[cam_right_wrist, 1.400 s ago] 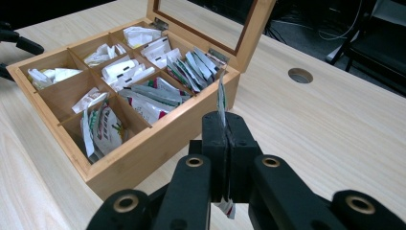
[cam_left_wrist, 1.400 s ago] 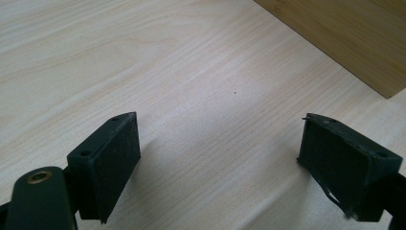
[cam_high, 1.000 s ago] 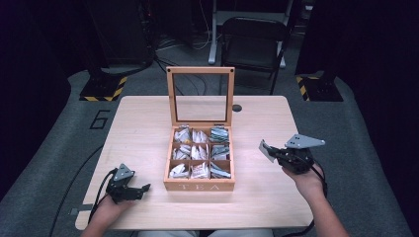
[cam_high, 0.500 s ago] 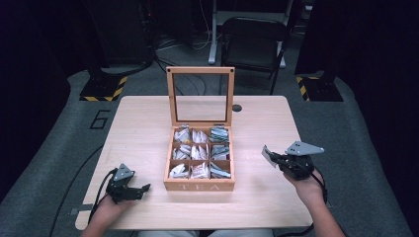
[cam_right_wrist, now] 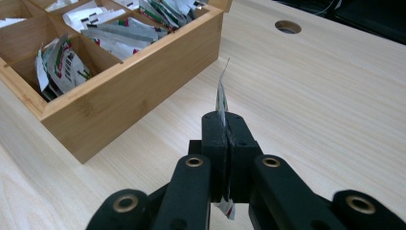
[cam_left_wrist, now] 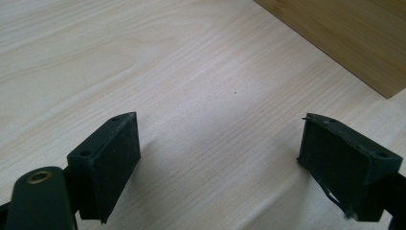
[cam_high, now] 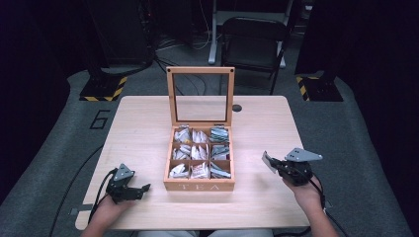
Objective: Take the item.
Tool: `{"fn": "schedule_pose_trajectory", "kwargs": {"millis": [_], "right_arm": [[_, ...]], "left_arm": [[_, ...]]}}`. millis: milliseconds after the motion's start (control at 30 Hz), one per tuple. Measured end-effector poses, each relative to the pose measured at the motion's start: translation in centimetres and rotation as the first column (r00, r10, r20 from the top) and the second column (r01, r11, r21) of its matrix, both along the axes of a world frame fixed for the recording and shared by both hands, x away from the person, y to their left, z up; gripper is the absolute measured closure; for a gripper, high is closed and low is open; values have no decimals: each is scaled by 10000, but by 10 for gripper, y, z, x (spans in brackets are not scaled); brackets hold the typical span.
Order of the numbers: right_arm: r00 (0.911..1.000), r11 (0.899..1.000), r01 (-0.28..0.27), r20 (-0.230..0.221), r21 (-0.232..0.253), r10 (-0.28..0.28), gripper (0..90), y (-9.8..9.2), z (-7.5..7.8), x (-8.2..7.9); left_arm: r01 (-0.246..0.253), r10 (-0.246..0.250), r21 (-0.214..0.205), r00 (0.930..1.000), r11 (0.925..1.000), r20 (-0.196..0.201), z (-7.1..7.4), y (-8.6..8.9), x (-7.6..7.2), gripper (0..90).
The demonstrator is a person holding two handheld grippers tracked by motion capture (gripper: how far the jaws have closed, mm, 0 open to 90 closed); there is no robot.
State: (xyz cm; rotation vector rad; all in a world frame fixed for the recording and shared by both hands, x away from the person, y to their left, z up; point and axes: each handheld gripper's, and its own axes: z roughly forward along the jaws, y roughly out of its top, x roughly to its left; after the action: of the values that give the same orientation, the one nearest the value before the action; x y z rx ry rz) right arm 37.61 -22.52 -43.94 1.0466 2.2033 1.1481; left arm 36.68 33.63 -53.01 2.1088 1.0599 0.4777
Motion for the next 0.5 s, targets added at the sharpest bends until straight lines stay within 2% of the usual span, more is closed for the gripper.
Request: {"fn": "schedule_pose_trajectory", "kwargs": {"millis": [500], "right_arm": [[9995, 9998, 175, -246, -70, -176, 881, -4, -27, -1]], "left_arm": [[-1, 1, -1, 10000, 10000, -2, 0, 0, 0, 139]]}}
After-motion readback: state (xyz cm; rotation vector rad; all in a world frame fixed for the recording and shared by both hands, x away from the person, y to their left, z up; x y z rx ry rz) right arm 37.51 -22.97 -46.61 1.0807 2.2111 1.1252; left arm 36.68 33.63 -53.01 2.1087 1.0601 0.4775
